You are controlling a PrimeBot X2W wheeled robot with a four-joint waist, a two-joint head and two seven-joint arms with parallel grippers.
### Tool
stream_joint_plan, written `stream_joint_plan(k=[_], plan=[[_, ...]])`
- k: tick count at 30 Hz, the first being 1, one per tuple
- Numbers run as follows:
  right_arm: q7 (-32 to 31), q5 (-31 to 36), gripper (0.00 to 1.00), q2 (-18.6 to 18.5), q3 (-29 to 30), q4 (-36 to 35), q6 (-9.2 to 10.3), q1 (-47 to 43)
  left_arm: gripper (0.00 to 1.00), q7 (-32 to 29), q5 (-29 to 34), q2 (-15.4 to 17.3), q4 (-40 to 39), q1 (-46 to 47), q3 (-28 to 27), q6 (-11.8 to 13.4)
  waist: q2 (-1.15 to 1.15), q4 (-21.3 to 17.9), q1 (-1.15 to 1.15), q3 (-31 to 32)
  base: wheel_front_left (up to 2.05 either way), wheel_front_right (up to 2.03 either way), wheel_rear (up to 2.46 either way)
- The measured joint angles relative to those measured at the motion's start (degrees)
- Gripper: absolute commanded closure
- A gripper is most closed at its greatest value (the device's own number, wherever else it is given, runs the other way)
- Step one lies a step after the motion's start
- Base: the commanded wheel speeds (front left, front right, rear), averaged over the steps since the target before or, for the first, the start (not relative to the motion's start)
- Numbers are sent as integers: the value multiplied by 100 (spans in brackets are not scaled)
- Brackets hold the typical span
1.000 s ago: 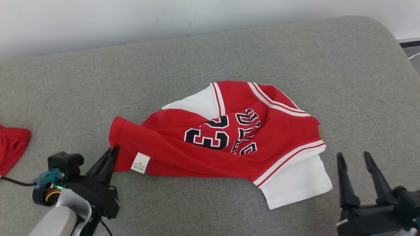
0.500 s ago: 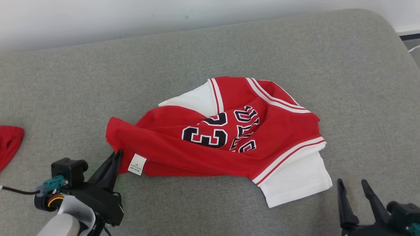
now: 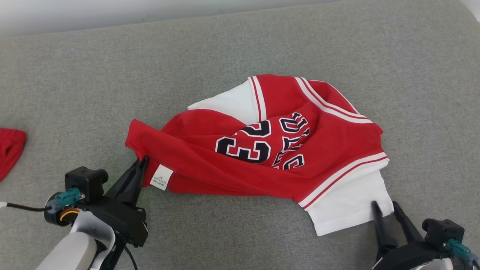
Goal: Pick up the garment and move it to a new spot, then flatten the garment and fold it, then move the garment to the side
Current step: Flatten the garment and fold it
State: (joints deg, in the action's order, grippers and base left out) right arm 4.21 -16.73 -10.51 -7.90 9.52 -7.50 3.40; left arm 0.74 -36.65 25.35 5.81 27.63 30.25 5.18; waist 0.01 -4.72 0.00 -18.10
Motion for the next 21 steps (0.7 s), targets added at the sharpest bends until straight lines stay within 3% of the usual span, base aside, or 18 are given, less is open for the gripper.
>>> stream_joint_plan(k=[1,9,18,21], plan=[[18,-21,100,-3,0,20,0,23,100,0,3,4,-10,-1,0,11,0,-1,0,-19,0,0,0],[352,-167,100,-10,111,-313,0,34,100,90,105,151,-388,-75,-83,247,0,-53,0,17,0,0,0],[691,-347,100,-182,397,-1511,0,307,100,-13,333,328,-1469,-105,-198,592,0,14,0,239,0,0,0],[689,-359,100,-291,438,-1834,0,702,100,45,443,309,-1798,55,-353,835,0,56,0,371,0,0,0]])
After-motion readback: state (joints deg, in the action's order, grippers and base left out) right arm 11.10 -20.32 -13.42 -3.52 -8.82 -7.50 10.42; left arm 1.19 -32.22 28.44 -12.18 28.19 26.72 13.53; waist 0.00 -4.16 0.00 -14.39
